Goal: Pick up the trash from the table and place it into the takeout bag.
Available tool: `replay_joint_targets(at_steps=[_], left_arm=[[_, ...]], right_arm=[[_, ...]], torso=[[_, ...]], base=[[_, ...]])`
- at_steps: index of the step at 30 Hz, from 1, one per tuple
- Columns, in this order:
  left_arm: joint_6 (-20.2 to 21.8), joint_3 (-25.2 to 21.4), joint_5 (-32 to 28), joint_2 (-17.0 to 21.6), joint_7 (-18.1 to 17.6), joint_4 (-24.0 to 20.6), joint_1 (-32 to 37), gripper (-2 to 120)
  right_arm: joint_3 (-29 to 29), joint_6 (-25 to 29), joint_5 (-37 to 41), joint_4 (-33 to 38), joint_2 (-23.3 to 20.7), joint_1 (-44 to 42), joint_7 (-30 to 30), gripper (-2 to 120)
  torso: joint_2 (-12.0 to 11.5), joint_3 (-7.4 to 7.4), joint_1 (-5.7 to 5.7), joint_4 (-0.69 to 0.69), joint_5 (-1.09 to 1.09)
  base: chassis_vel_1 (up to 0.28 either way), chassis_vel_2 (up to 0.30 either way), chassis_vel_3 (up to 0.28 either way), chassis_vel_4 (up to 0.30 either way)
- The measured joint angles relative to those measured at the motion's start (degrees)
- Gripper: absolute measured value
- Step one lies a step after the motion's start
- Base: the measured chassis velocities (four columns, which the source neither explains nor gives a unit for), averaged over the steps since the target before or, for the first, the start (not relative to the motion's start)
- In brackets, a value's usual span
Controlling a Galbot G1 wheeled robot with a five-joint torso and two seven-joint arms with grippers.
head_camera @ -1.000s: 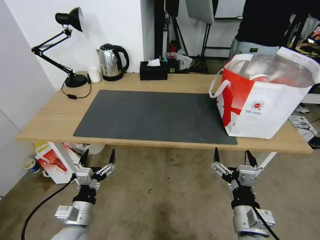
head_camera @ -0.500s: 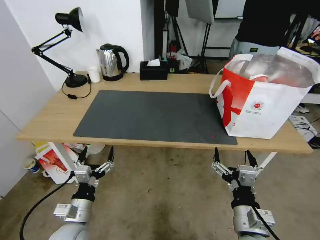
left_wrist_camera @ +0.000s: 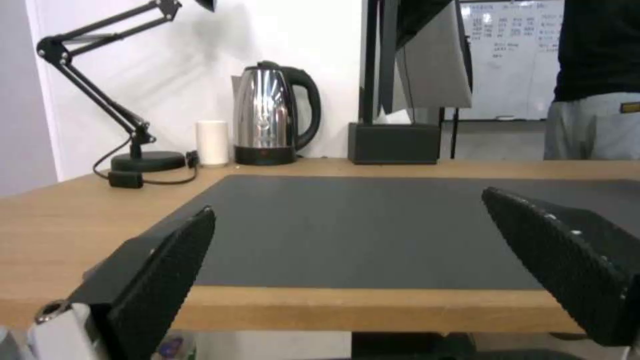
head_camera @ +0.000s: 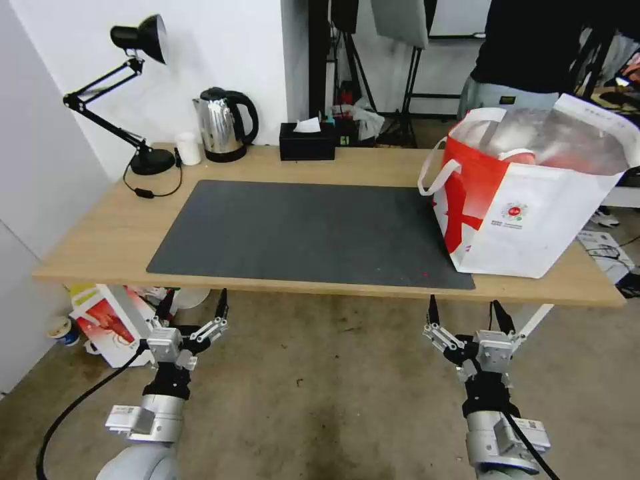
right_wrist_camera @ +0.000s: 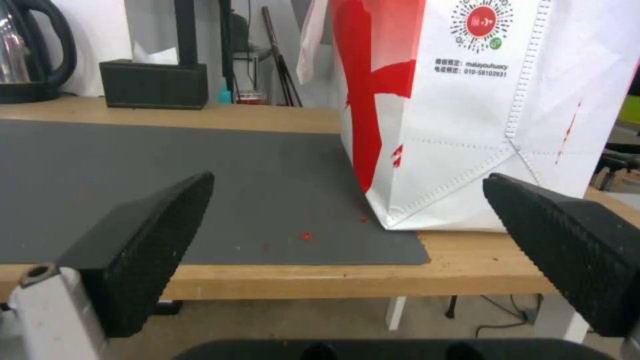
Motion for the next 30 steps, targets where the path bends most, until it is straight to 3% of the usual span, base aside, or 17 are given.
replay_joint_targets(at_steps=[30], left_arm=[[0.16, -0.23, -0.07, 0.47, 0.41, 0.25, -0.63, 100]], right_arm=[[0.0, 0.0, 0.0, 0.0, 0.0, 0.0, 0.0, 100]], torso=[[0.01, 0.0, 0.0, 0.0, 0.0]], base=[[0.0, 0.0, 0.0, 0.0]])
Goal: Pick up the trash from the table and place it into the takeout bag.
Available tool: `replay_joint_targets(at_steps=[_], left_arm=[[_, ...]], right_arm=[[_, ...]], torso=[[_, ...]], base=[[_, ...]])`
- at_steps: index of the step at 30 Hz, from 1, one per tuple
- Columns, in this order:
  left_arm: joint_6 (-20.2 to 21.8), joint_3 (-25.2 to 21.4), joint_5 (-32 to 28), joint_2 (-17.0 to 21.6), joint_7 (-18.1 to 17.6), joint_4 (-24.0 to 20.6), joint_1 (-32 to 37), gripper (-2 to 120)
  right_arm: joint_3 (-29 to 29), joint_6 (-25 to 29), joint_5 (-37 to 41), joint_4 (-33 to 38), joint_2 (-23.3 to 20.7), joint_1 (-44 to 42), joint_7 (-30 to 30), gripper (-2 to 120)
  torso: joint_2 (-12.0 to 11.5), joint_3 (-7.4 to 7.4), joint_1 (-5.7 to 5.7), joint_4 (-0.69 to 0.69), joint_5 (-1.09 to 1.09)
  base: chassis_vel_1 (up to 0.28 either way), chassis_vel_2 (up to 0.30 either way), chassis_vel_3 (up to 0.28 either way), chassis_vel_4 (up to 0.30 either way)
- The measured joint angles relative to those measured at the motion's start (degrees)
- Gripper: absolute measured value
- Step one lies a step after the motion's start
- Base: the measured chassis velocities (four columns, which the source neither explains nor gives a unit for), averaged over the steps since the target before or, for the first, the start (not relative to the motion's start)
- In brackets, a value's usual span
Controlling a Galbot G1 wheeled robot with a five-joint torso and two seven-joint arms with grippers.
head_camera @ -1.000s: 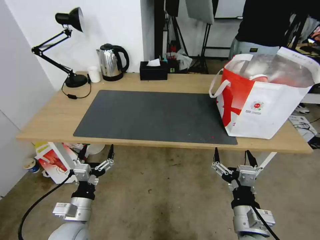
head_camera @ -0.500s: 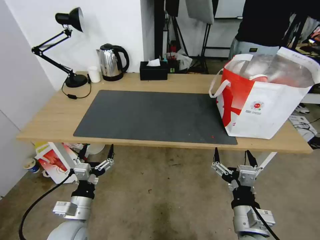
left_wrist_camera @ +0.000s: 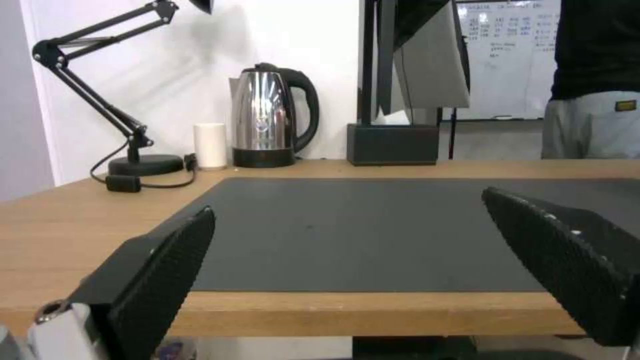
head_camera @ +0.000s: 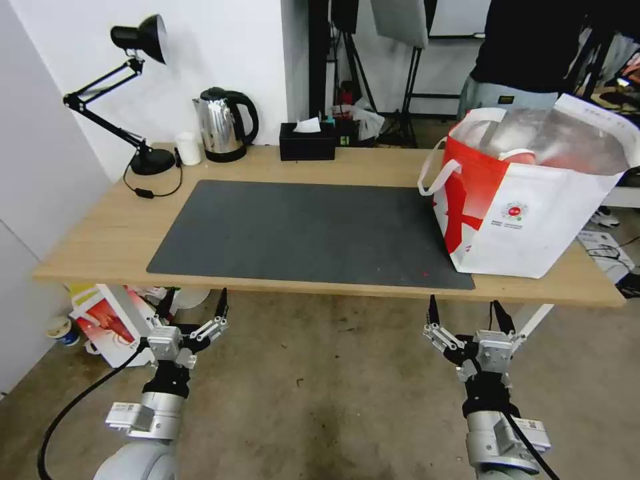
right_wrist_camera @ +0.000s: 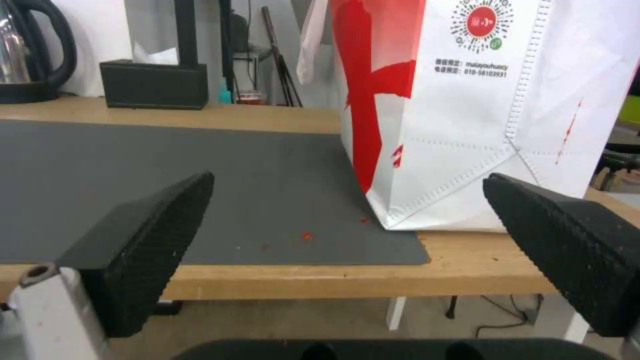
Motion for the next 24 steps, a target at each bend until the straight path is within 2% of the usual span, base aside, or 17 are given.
replay_joint_targets(at_steps=[24], left_arm=[[0.05, 0.01, 0.0, -0.01, -0.01, 0.0, 0.0, 100]], right_arm=[[0.0, 0.0, 0.0, 0.0, 0.0, 0.0, 0.0, 100]], torso=[[-0.01, 0.0, 0.0, 0.0, 0.0]], base=[[0.0, 0.0, 0.0, 0.0]])
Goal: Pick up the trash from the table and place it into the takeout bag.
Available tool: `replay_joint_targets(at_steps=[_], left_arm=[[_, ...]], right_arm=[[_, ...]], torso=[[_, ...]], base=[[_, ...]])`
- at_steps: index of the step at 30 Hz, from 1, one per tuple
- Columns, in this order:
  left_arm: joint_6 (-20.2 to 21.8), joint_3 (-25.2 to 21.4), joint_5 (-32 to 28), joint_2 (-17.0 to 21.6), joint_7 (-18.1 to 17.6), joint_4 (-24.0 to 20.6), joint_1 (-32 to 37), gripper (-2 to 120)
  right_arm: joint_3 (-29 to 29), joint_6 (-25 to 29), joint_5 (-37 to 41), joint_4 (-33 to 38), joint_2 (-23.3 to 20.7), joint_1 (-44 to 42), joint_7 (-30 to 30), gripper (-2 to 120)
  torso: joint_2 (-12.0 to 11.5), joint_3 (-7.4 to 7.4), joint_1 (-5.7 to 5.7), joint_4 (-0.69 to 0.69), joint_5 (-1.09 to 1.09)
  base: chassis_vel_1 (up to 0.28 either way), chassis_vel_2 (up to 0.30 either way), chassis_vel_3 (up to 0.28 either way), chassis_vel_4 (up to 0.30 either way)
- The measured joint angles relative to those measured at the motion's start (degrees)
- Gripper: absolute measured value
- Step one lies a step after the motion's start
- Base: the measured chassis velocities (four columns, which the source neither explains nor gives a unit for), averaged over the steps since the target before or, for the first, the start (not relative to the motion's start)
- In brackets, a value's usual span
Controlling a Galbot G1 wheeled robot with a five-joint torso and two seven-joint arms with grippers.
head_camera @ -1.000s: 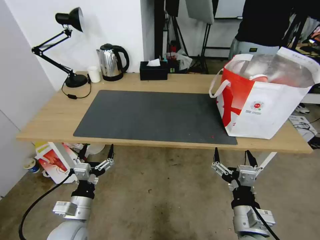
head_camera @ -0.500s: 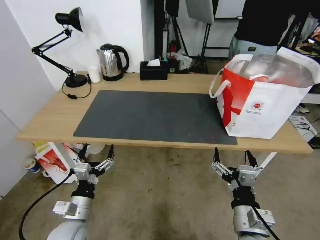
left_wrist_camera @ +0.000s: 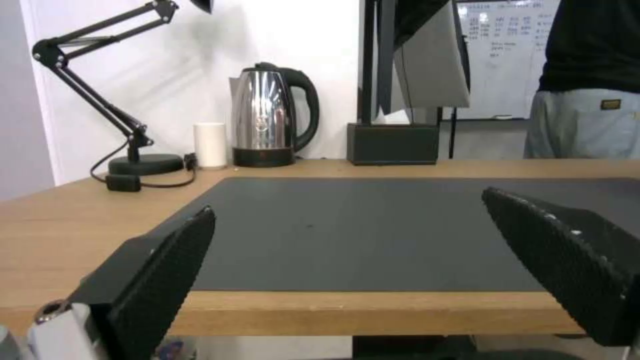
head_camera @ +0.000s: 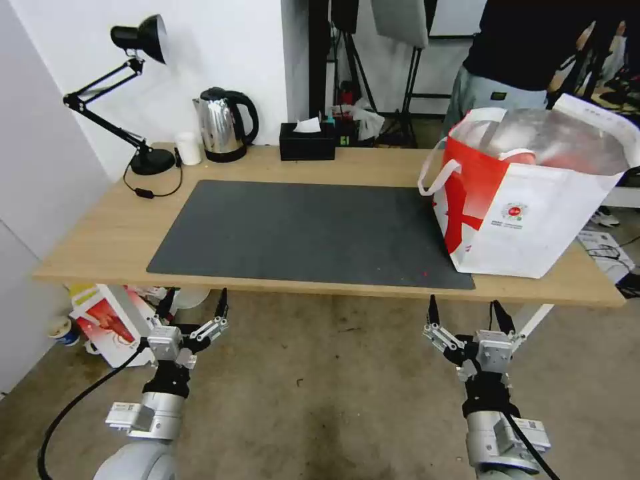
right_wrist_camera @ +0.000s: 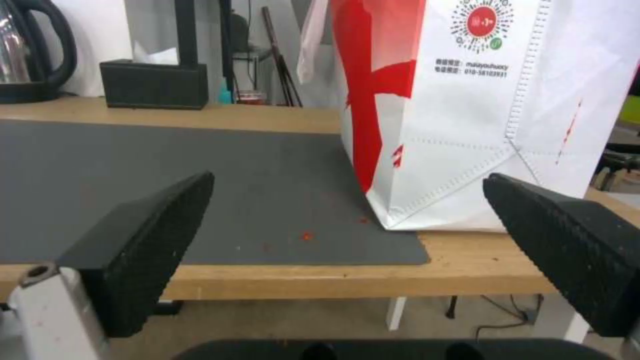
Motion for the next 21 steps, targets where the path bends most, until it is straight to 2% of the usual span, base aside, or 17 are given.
replay_joint_targets(at_steps=[21], left_arm=[[0.0, 0.0, 0.0, 0.0, 0.0, 0.0, 0.0, 100]], right_arm=[[0.0, 0.0, 0.0, 0.0, 0.0, 0.0, 0.0, 100]], torso=[[-0.01, 0.0, 0.0, 0.0, 0.0]], base=[[0.0, 0.0, 0.0, 0.0]])
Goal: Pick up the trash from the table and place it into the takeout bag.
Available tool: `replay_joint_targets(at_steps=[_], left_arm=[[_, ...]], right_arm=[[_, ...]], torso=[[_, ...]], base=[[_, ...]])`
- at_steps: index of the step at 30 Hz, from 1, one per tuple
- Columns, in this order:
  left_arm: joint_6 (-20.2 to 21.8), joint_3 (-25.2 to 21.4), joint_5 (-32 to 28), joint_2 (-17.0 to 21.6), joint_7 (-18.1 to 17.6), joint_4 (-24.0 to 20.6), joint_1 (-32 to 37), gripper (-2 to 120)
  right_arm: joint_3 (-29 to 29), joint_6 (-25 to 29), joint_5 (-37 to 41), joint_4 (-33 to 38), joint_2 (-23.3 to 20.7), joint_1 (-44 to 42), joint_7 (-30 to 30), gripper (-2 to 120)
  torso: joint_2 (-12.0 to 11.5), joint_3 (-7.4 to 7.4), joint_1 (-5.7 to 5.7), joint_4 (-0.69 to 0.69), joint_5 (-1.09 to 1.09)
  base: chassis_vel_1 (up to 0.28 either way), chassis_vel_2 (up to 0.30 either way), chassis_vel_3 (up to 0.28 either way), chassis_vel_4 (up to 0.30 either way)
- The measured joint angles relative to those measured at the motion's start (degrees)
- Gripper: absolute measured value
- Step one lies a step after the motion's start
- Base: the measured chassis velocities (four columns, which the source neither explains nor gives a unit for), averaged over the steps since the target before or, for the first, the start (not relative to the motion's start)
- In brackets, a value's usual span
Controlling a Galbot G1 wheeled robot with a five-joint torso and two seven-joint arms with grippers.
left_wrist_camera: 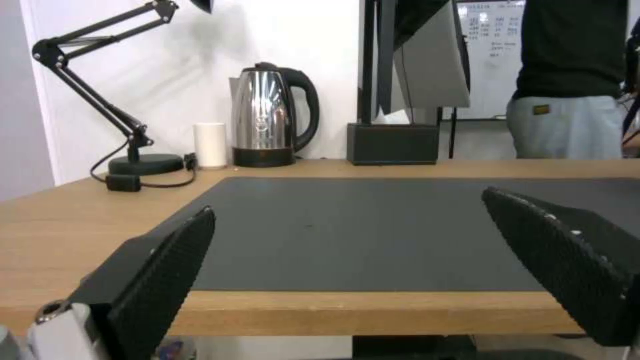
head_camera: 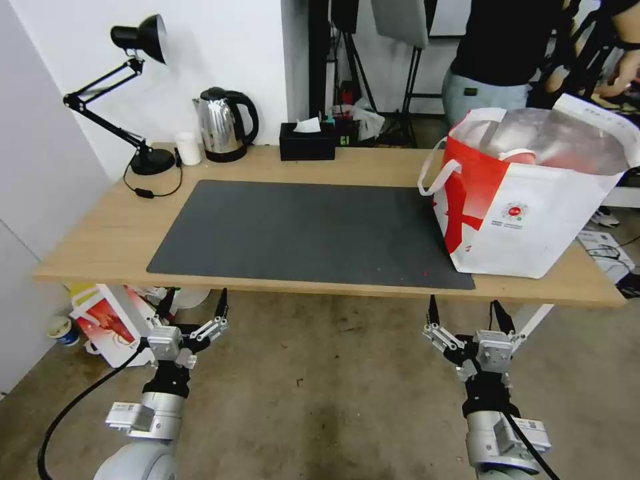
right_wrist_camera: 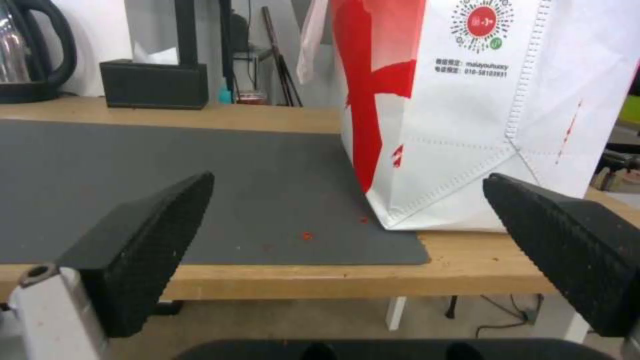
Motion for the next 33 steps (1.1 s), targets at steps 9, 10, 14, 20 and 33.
replay_joint_targets(at_steps=[9, 10, 14, 20, 33], left_arm=[[0.0, 0.0, 0.0, 0.0, 0.0, 0.0, 0.0, 100], [0.0, 0.0, 0.0, 0.0, 0.0, 0.0, 0.0, 100], [0.0, 0.0, 0.0, 0.0, 0.0, 0.0, 0.0, 100], [0.0, 0.0, 0.0, 0.0, 0.0, 0.0, 0.0, 100], [0.0, 0.0, 0.0, 0.0, 0.0, 0.0, 0.0, 100]], right_arm=[[0.0, 0.0, 0.0, 0.0, 0.0, 0.0, 0.0, 100], [0.0, 0.0, 0.0, 0.0, 0.0, 0.0, 0.0, 100], [0.0, 0.0, 0.0, 0.0, 0.0, 0.0, 0.0, 100], [0.0, 0.0, 0.0, 0.0, 0.0, 0.0, 0.0, 100], [0.0, 0.0, 0.0, 0.0, 0.0, 0.0, 0.0, 100]], torso=[[0.0, 0.0, 0.0, 0.0, 0.0], [0.0, 0.0, 0.0, 0.0, 0.0], [0.0, 0.0, 0.0, 0.0, 0.0], [0.0, 0.0, 0.0, 0.0, 0.0], [0.01, 0.0, 0.0, 0.0, 0.0]], base=[[0.0, 0.0, 0.0, 0.0], [0.0, 0.0, 0.0, 0.0], [0.0, 0.0, 0.0, 0.0], [0.0, 0.0, 0.0, 0.0], [0.0, 0.0, 0.0, 0.0]])
